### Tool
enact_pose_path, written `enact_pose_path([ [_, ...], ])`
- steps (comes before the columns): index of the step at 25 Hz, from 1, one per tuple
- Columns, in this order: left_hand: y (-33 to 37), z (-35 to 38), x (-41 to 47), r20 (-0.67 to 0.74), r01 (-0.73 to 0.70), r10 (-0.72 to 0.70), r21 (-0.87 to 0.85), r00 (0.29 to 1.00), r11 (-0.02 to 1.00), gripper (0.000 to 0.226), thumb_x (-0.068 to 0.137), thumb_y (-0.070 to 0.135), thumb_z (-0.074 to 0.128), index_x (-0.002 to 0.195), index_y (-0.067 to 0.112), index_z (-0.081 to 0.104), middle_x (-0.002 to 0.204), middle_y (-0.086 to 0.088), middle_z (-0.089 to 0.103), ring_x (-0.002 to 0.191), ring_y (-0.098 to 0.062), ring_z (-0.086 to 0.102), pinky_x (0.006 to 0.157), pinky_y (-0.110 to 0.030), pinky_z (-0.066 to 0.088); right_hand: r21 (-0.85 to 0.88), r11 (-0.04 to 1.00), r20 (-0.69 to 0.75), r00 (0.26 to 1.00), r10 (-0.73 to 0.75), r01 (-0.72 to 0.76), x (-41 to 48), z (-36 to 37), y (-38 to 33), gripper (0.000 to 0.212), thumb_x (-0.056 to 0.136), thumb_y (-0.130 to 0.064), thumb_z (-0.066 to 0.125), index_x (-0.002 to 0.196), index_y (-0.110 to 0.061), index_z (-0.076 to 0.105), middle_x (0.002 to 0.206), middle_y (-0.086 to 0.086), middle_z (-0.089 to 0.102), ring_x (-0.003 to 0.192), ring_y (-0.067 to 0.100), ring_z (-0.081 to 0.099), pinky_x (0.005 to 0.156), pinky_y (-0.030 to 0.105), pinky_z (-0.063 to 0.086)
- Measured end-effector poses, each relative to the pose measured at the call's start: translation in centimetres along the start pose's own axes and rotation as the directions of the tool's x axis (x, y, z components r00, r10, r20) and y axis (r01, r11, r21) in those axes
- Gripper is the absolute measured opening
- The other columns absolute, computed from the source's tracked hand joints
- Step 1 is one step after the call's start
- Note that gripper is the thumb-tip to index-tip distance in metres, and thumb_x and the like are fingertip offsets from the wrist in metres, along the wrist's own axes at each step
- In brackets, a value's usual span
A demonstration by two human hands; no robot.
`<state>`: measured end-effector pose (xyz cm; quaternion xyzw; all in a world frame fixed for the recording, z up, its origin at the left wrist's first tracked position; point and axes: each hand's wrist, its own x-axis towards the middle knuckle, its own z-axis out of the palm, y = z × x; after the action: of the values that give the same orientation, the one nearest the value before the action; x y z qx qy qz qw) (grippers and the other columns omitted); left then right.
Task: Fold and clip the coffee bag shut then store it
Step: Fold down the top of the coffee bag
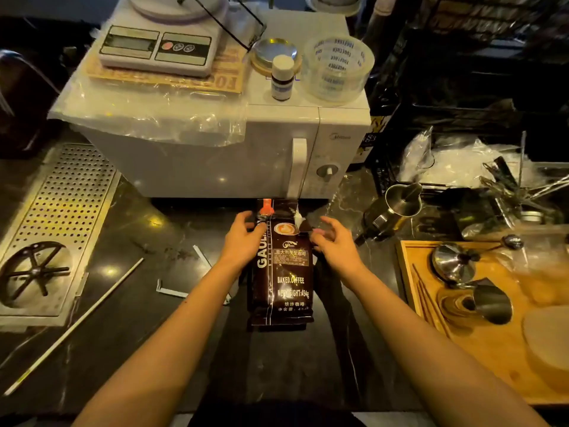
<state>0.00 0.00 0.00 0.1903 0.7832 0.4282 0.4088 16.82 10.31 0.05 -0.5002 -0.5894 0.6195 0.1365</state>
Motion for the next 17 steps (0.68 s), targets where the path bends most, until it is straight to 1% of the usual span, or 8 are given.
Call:
enact_pose_path([
  [2, 0.4, 0.5, 0.8, 0.009, 0.025, -0.024, -0.043, 1.0, 0.999, 0.051, 0.095, 0.024, 0.056, 0.142, 0.018, 0.038, 0.127, -0.012, 0.059, 0.105, -0.023, 0.063, 0.088, -0.037, 0.052, 0.024, 1.0, 0.003, 1.0, 0.0, 0.0, 1.1, -0.2, 0.1, 0.045, 0.095, -0.007, 0.056, 0.139, -0.01, 0.043, 0.109, 0.01, 0.066, 0.107, 0.023, 0.062, 0.096, 0.042, 0.052],
  [3, 0.2, 0.6, 1.2, 0.017, 0.034, -0.033, -0.059, 0.999, 0.998, 0.047, 0.095, 0.021, 0.055, 0.14, 0.017, 0.041, 0.121, -0.012, 0.062, 0.101, -0.022, 0.066, 0.083, -0.036, 0.054, 0.04, 0.999, 0.008, 1.0, 0.008, -0.008, 1.6, -0.3, 0.2, 0.043, 0.096, -0.007, 0.055, 0.138, -0.009, 0.044, 0.107, 0.008, 0.066, 0.107, 0.024, 0.063, 0.096, 0.044, 0.052],
  [6, 0.1, 0.6, 1.5, 0.013, 0.033, -0.032, -0.111, 0.999, 0.993, 0.027, 0.097, 0.011, 0.05, 0.123, 0.014, 0.056, 0.1, -0.008, 0.069, 0.084, -0.014, 0.068, 0.065, -0.022, 0.052, 0.073, 0.997, 0.023, 1.0, 0.009, -0.011, 2.6, -0.1, 0.4, 0.038, 0.096, -0.007, 0.055, 0.134, -0.01, 0.051, 0.101, -0.001, 0.066, 0.11, 0.025, 0.062, 0.094, 0.045, 0.053],
  [8, 0.0, 0.5, 1.6, -0.012, 0.007, -0.009, -0.151, 1.0, 0.988, 0.019, 0.098, 0.008, 0.049, 0.111, 0.017, 0.061, 0.093, -0.002, 0.068, 0.081, -0.013, 0.066, 0.061, -0.017, 0.052, 0.103, 0.995, 0.047, 0.999, -0.009, 0.004, 3.2, 0.1, 0.6, 0.029, 0.096, -0.007, 0.056, 0.122, -0.016, 0.059, 0.1, 0.001, 0.069, 0.109, 0.026, 0.064, 0.091, 0.045, 0.055],
  [11, -0.5, 0.4, 1.9, -0.034, 0.016, -0.024, -0.228, 0.999, 0.974, 0.021, 0.097, 0.008, 0.052, 0.096, 0.025, 0.065, 0.092, -0.003, 0.069, 0.083, -0.014, 0.068, 0.064, -0.021, 0.053, 0.132, 0.991, 0.041, 0.998, -0.037, 0.031, 4.0, 0.5, 0.9, 0.026, 0.093, -0.004, 0.06, 0.101, -0.027, 0.068, 0.11, 0.01, 0.07, 0.109, 0.027, 0.066, 0.09, 0.046, 0.057],
  [12, -0.5, 0.3, 1.9, -0.042, 0.017, -0.028, -0.25, 0.999, 0.968, 0.023, 0.096, 0.008, 0.053, 0.095, 0.026, 0.066, 0.093, -0.004, 0.07, 0.083, -0.014, 0.068, 0.064, -0.021, 0.053, 0.132, 0.99, 0.026, 0.999, -0.048, 0.044, 4.1, 0.6, 0.9, 0.028, 0.092, -0.002, 0.06, 0.098, -0.028, 0.069, 0.111, 0.011, 0.07, 0.108, 0.027, 0.066, 0.088, 0.044, 0.057],
  [15, -1.0, 0.4, 1.9, -0.067, 0.011, -0.031, -0.289, 0.997, 0.957, 0.022, 0.095, 0.007, 0.054, 0.096, 0.022, 0.07, 0.089, -0.004, 0.071, 0.078, -0.012, 0.07, 0.06, -0.018, 0.054, 0.138, 0.989, 0.007, 0.998, -0.058, 0.057, 4.2, 0.6, 1.1, 0.029, 0.093, 0.002, 0.056, 0.098, -0.024, 0.07, 0.103, 0.006, 0.072, 0.097, 0.019, 0.069, 0.072, 0.023, 0.057],
  [17, -1.1, 0.3, 1.7, -0.074, 0.004, -0.028, -0.308, 0.997, 0.952, 0.021, 0.095, 0.007, 0.054, 0.099, 0.019, 0.071, 0.09, -0.006, 0.073, 0.08, -0.013, 0.071, 0.063, -0.021, 0.056, 0.139, 0.988, 0.008, 0.998, -0.069, 0.067, 3.9, 0.5, 0.9, 0.03, 0.095, 0.001, 0.054, 0.099, -0.024, 0.069, 0.1, 0.0, 0.071, 0.094, 0.013, 0.069, 0.071, 0.021, 0.057],
])
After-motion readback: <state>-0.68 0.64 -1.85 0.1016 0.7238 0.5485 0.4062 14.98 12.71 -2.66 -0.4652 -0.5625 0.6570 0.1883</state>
